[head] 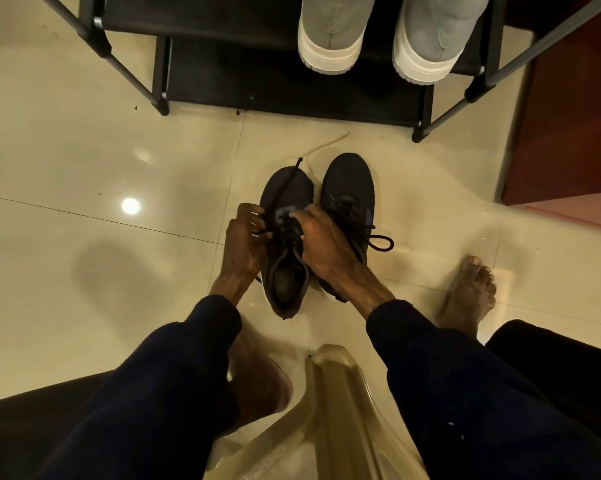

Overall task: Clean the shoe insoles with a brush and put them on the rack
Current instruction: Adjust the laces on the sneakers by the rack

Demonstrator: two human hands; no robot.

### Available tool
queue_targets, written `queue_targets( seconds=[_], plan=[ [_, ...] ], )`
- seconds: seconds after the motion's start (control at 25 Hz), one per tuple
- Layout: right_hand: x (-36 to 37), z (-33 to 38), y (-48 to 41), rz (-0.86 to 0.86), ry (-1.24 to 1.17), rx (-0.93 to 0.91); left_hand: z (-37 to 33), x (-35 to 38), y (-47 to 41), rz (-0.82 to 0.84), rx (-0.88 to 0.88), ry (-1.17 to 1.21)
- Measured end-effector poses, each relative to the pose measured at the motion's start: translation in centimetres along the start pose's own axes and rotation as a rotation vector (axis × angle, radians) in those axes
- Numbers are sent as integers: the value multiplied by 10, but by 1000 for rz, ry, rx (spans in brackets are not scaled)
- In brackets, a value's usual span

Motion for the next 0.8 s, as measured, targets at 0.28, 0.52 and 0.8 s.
queue_targets(
  seconds=[0.28, 0.52, 0.8],
  plan=[
    [38, 37, -25, 200, 204, -453, 19, -3, 6, 37, -141, -212],
    [4, 27, -40, 49, 228, -329, 22, -14, 20, 285, -194, -206],
    [-60, -1, -31, 32, -490, 315, -16, -38, 18, 34, -353, 427]
  ],
)
Point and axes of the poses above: each hand's wrist, its own y-axis away from the middle knuckle, its own x-axis out of the palm, z = x × y, the point moved 9 cm from there along -y, towards the middle knuckle, and after that the axes turned 10 degrees about -z, right-handed, at the moved point
